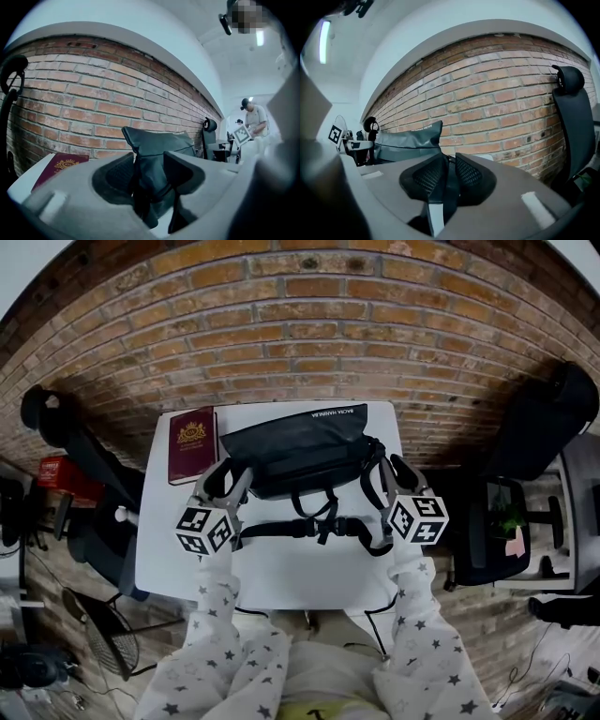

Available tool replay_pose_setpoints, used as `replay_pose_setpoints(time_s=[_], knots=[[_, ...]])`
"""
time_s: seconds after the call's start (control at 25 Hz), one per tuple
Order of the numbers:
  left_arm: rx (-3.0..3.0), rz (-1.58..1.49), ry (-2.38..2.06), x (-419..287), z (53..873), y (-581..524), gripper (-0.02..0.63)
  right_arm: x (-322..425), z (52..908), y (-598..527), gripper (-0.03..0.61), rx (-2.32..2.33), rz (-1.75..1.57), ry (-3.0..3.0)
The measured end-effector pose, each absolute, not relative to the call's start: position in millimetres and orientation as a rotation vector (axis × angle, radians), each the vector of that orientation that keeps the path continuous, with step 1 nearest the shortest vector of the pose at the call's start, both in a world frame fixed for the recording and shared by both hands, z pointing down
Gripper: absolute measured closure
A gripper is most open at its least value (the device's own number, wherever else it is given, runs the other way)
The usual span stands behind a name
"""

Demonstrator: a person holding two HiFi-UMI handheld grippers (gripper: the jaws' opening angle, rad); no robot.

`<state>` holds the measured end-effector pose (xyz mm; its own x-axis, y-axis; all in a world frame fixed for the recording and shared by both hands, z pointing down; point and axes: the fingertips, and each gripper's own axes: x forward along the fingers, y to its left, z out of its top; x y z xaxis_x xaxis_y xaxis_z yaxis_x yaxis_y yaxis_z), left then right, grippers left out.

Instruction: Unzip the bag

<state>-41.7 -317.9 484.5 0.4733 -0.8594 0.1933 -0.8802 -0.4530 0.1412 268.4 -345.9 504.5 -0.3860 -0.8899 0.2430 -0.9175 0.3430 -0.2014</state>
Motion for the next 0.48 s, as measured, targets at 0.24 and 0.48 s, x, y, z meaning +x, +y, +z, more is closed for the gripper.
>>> replay_pose_setpoints(time_s=[0.24, 0.48], knots=[[2.499, 0.115, -1.617, -47, 466, -298, 0.523, 253, 482, -334, 0.568, 1.617, 0.367, -2.577], [2.530, 0.100, -1.610, -40, 444, -283, 0.614, 232, 449, -318, 0.569, 1.552, 0.314, -2.679]])
